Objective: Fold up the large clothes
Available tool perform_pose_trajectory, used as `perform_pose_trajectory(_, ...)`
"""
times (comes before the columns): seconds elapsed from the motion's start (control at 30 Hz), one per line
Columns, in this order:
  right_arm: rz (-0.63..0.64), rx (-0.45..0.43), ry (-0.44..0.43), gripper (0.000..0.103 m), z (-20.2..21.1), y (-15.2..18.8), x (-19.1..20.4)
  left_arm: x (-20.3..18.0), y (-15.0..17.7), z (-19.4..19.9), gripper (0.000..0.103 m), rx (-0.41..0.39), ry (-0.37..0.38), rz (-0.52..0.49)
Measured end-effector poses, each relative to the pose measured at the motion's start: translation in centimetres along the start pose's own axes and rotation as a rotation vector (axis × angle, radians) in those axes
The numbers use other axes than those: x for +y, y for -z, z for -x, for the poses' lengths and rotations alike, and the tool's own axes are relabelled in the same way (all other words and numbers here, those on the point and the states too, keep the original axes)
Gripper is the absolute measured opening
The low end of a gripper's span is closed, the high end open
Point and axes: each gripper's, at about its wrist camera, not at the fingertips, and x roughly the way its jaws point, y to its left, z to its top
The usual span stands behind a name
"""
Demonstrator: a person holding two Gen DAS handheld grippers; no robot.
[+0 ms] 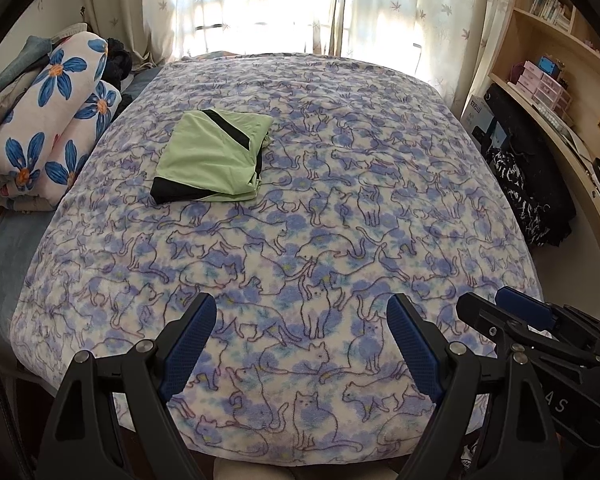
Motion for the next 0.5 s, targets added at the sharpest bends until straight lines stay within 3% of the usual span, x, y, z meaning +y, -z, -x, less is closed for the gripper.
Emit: perform_pose_trajectory(0.5,-0.004,0.02,0.005,0.05,-0.2,1.1,-0.8,0.8,1.0,-0.2,0.086,0.021,0.004,0.01)
